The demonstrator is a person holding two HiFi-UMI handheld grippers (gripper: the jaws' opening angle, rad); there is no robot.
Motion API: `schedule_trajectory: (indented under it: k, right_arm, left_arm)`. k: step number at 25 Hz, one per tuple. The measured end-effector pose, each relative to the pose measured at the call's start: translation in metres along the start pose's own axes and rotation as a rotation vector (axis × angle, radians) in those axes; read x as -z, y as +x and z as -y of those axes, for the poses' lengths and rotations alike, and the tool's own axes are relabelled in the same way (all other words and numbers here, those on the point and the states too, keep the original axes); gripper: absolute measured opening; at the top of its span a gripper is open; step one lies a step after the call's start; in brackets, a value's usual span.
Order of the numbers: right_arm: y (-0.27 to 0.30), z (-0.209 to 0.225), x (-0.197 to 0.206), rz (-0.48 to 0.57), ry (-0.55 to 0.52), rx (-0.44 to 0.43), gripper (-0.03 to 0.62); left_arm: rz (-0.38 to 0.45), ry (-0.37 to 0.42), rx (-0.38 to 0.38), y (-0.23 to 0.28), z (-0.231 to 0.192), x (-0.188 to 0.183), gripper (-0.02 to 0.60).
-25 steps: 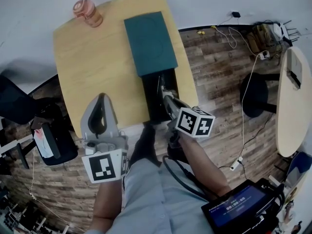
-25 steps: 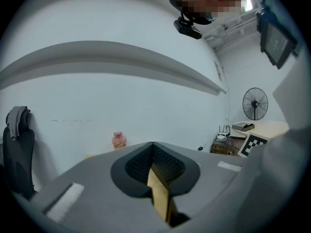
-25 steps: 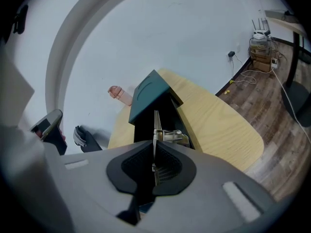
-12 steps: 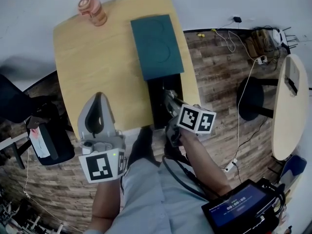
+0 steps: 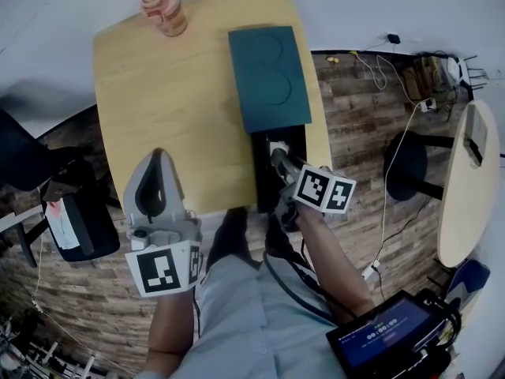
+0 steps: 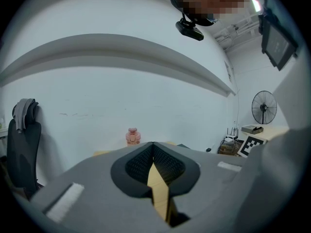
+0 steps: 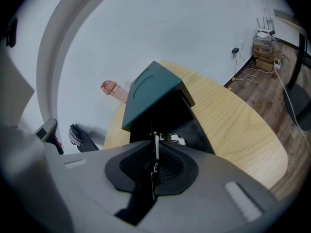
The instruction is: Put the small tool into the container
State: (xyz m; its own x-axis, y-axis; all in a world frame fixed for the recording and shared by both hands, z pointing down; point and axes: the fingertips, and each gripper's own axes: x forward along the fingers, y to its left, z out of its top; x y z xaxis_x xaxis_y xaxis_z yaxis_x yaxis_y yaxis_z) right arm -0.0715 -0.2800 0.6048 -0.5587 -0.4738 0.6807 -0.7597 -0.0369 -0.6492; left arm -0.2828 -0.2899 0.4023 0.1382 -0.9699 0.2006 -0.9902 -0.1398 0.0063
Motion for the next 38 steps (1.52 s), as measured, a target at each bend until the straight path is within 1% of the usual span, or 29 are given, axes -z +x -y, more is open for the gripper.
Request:
schedule_trajectory:
  k: [4,12,16,17,18,21,26,31,33,38]
  right_arm:
    - [0.000,-0.003,-0.001,0.017,-0.026,0.006,0.054]
    - [0.003,-0.007,-0.001,0.022,-0.147,0.046,0.097]
    - [0.008,-0.007,-0.001,0.037,-0.224,0.088,0.154]
    - [0.009,-0.005,0.000,0.036,-0.239,0.102,0.223]
    - [0.010,-0.003,0.001,0.035,-0.246,0.112,0.245]
    - [0.007,-0.002,-0.001,0.047,-0.245,0.119,0.244]
    - [-0.009,-0.013,-0.012,0.094,-0.296,0.130,0.244]
    - [-0.035,-0.028,-0.028,0.161,-0.322,0.099,0.244]
    - [-0.056,-0.041,-0.038,0.216,-0.364,0.076,0.239]
    - [-0.126,-0.088,-0.068,0.404,-0.550,0.003,0.160]
  left_arm:
    - [0.004,0.002,-0.007,-0.003,-0.004,-0.005,0.009]
    - [0.011,0.002,-0.004,-0.003,-0.004,-0.009,0.009]
    - [0.008,0.002,-0.007,-0.001,-0.005,-0.007,0.009]
    - [0.008,0.003,-0.008,-0.001,-0.005,-0.007,0.011]
    - [0.009,0.003,-0.008,-0.002,-0.005,-0.008,0.009]
    - [0.013,0.004,-0.010,-0.004,-0.006,-0.009,0.009]
    - [0.026,0.005,-0.009,-0.008,-0.001,-0.014,0.009]
    - [0.061,0.010,0.004,-0.013,0.014,-0.025,0.011]
    - [0.079,0.014,0.009,-0.017,0.026,-0.034,0.011]
    - [0.159,0.037,0.028,-0.034,0.065,-0.069,0.011]
